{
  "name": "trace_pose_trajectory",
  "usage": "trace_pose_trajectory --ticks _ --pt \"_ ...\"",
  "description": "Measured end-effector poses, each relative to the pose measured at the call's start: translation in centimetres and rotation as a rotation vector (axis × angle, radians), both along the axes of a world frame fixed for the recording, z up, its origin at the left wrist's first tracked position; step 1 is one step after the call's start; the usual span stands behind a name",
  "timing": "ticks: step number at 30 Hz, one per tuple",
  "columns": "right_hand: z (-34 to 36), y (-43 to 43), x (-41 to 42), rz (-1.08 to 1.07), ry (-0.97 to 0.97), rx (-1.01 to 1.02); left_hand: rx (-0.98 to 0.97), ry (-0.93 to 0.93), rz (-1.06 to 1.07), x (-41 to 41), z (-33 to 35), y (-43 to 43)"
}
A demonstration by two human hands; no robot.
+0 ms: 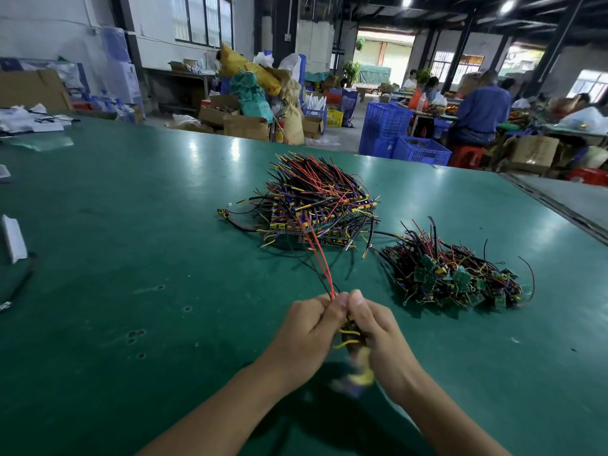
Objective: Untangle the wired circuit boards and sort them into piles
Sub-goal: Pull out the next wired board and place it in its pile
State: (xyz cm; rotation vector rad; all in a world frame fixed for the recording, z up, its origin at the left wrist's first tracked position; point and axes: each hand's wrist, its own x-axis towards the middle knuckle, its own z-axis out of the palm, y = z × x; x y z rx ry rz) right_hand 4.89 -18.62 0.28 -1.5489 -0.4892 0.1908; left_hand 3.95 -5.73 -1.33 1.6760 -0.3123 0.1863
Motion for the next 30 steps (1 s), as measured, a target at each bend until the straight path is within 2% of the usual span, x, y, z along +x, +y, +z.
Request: trace_pose_trajectory --ticks 7,12,16,19,24,26,30 --pt "-0.2 -0.6 0.8 -0.118 -0.175 -0.05 0.03 -0.016 -0.038 0.3 0.2 0.4" --pt "-0.8 -1.1 1.2 -0.156 -0.146 -0.022 0.034 0.033 -0.163 0.6 -0.3 0.4" --pt "-0.3 -1.7 1.2 -0.072 -0.154 -0.122 0.079 -0.013 -0.146 0.2 0.3 0.5" --pt "0.2 -2.6 1.3 0.027 -0.184 -0.154 0.219 -0.072 -0.164 0.0 0.5 0.7" --pt "0.4 -3.2 1.3 0.193 -0.158 -0.218 0.328 -0.034 -0.26 -0.5 0.8 1.1" --pt "0.2 -3.1 1.5 0.211 -0.178 -0.278 0.392 -0.022 -0.263 -0.6 0.8 1.3" --pt "0.5 -3.3 1.8 0.151 -0.312 -0.449 0.351 0.029 -0.251 -0.6 0.7 1.2"
